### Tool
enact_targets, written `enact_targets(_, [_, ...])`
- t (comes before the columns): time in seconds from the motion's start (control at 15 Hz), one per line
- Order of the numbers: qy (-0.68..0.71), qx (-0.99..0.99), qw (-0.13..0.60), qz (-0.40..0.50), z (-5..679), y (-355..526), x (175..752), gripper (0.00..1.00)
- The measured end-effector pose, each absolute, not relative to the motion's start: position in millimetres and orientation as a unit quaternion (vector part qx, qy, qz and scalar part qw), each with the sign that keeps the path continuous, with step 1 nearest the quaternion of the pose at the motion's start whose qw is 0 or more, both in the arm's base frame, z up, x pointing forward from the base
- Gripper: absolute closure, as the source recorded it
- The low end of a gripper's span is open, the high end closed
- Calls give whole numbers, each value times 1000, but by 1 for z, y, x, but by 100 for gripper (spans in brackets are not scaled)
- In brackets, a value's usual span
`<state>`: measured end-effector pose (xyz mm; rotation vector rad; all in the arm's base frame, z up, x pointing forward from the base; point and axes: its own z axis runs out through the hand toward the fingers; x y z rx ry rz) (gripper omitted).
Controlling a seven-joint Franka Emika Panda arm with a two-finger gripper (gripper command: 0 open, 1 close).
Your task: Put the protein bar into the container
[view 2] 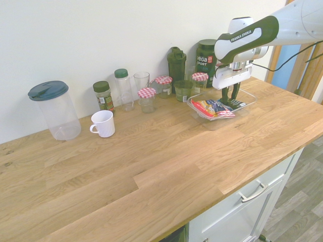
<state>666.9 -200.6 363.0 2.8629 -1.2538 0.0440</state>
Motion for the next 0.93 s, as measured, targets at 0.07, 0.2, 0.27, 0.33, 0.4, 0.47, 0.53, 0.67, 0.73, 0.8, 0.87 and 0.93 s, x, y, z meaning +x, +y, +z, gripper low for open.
enact_targets(0.07, [-401, 916, 8, 14, 363, -201, 667, 0])
enact_targets(0.2, [-405, 914, 7, 13, 362, -203, 666, 0])
enact_targets(0.27, [-407, 913, 6, 13, 362, -204, 666, 0])
enact_targets(0.33, [-410, 912, 5, 13, 362, -205, 665, 0])
enact_targets(0.4, [-412, 911, 4, 14, 362, -207, 665, 0])
enact_targets(0.47, [-414, 910, 3, 16, 362, -209, 665, 0])
enact_targets(0.53, [-415, 910, 1, 19, 365, -210, 665, 0])
enact_targets(0.67, [-417, 909, -2, 32, 383, -212, 663, 0])
enact_targets(0.73, [-417, 908, -5, 40, 397, -212, 659, 0])
enact_targets(0.8, [-418, 907, -9, 47, 412, -210, 653, 0])
enact_targets(0.87, [-418, 907, -13, 52, 425, -208, 644, 0])
enact_targets(0.93, [-417, 907, -17, 56, 438, -204, 635, 0])
